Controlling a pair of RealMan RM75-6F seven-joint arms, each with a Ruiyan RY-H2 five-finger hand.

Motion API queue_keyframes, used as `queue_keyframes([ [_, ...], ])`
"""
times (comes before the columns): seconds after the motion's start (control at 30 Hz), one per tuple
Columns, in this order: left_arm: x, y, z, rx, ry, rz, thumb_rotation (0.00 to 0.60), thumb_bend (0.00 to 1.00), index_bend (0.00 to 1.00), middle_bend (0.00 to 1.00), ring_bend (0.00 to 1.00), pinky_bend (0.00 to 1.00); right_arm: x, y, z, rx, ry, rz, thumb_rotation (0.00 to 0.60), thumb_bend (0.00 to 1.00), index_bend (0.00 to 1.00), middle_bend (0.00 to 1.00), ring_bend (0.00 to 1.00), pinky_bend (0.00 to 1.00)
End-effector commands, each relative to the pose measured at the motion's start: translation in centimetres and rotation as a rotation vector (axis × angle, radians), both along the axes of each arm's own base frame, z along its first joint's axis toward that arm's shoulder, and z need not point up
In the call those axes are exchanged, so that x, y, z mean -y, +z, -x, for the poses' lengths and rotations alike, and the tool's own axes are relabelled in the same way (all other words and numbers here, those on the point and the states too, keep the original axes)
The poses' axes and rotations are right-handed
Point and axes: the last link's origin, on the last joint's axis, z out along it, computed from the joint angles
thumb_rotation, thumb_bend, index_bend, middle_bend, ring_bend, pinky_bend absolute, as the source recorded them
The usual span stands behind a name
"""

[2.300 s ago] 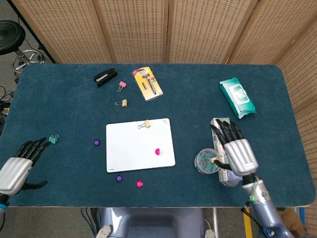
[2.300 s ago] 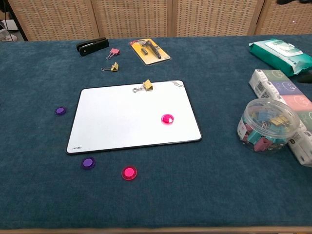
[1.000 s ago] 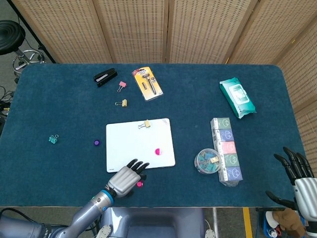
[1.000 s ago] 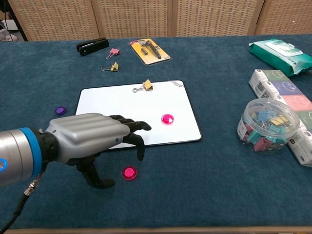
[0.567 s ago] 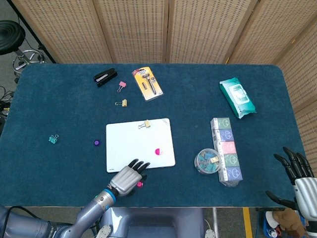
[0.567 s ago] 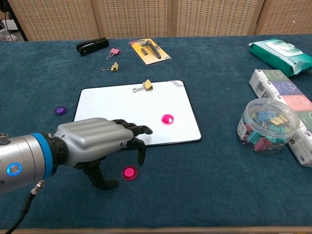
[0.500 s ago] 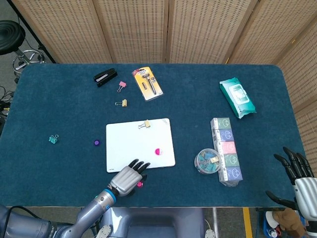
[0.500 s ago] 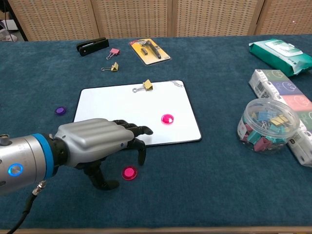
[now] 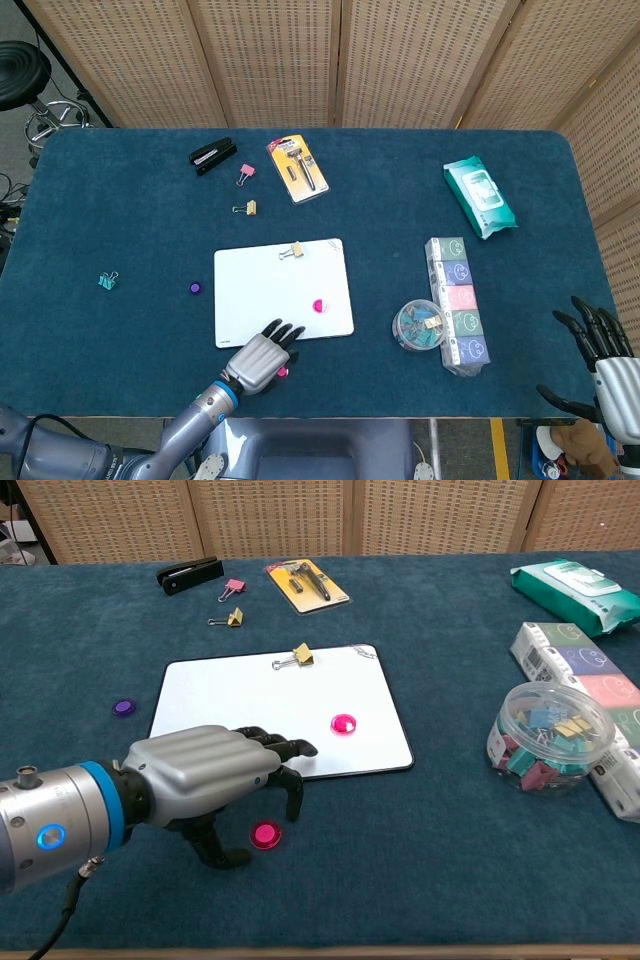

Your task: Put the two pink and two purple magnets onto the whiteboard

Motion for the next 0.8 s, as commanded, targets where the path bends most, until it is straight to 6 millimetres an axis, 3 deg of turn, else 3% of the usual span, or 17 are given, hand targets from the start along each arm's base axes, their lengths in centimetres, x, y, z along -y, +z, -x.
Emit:
queue_keyframes([
  [0.03,-0.07,-0.17,0.07,-0.003,0.000,-0.007,0.600,0.30,0.40,0.00,0.00,0.00,0.01,0.01,0.04,-0.001,-0.002,-0.001,0.600,0.03,0.14,0.00,0.00,0.00],
  [0.27,0.09,-0.82,0.14,0.003,-0.010,0.000,0.600,0.30,0.41,0.00,0.00,0.00,0.10,-0.04,0.09,0.001,-0.006,-0.012,0.600,0.03,0.14,0.00,0.00,0.00],
  [0.6,0.20,-1.09,0.20,0.020,-0.035,-0.016,0.600,0.31,0.55,0.00,0.00,0.00,0.08,-0.01,0.05,0.006,-0.004,-0.016,0.600,0.02,0.14,0.00,0.00,0.00],
  [0.8,0.08,-1.10,0.35,0.013,-0.038,-0.033,0.600,0.31,0.56,0.00,0.00,0.00,0.06,-0.03,0.07,0.009,-0.006,-0.023,0.600,0.03,0.14,0.00,0.00,0.00],
])
